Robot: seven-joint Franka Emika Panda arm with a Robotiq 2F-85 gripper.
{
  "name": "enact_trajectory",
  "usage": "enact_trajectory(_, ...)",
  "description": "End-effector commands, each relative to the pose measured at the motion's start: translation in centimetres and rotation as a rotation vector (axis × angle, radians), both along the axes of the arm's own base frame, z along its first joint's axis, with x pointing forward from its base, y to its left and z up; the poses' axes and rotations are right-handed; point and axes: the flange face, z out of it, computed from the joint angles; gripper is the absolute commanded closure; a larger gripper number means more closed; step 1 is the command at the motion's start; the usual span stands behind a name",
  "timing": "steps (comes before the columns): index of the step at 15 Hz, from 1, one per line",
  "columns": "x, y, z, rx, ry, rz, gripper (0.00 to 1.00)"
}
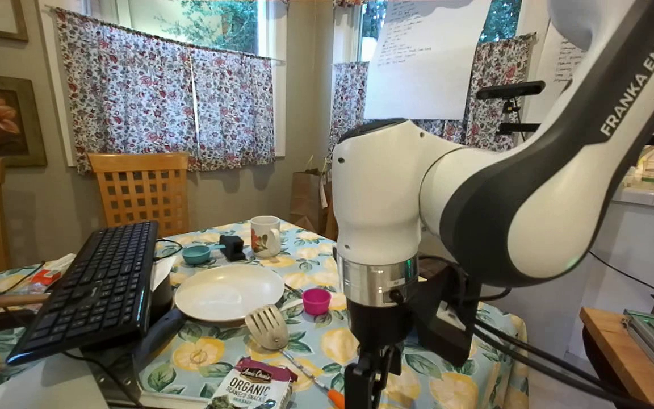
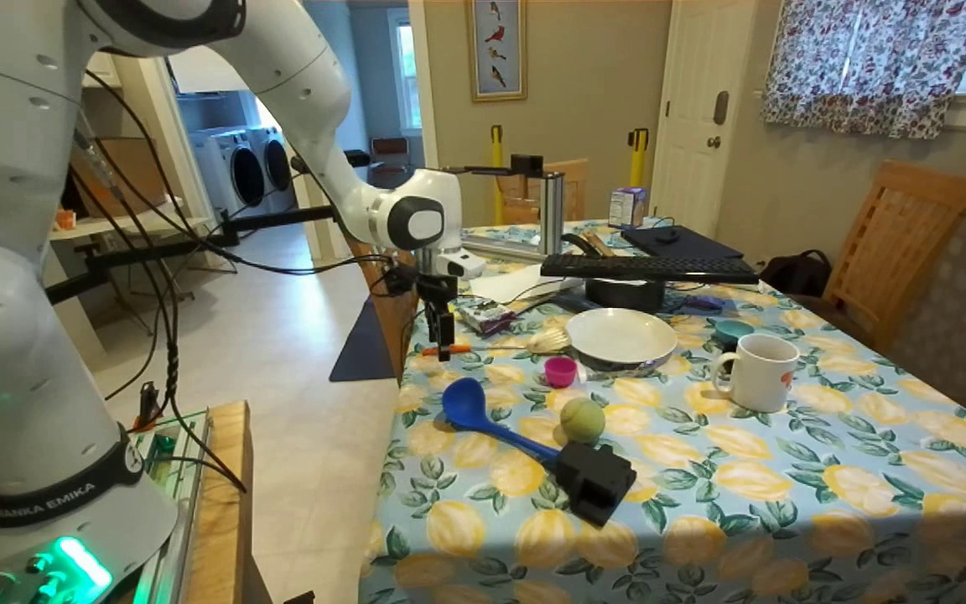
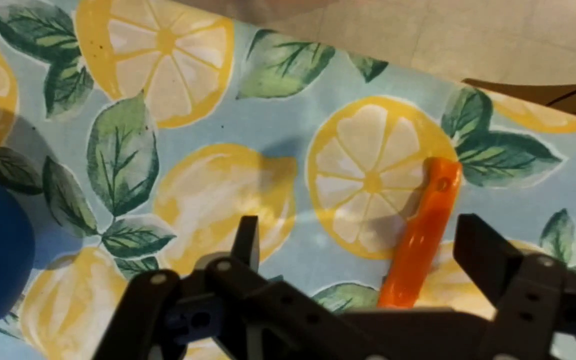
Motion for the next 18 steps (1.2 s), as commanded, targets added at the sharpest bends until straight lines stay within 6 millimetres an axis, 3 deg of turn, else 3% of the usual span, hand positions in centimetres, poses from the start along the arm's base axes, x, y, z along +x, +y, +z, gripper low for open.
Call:
enact_trajectory(1,1.0,1.7,-1.0,-0.109,-0.064,-0.019,0.00)
enact_trajectory(4,1.0,2.4,-1.5,-0.099,-0.085,-0.006,0.00)
enact_trajectory(13,1.3,1.5,-1.0,0.094,-0.133,0.166,0.00)
enact_trajectory(18,0.0,1.7,-1.5,0.177,-0.129,0.186,0.00)
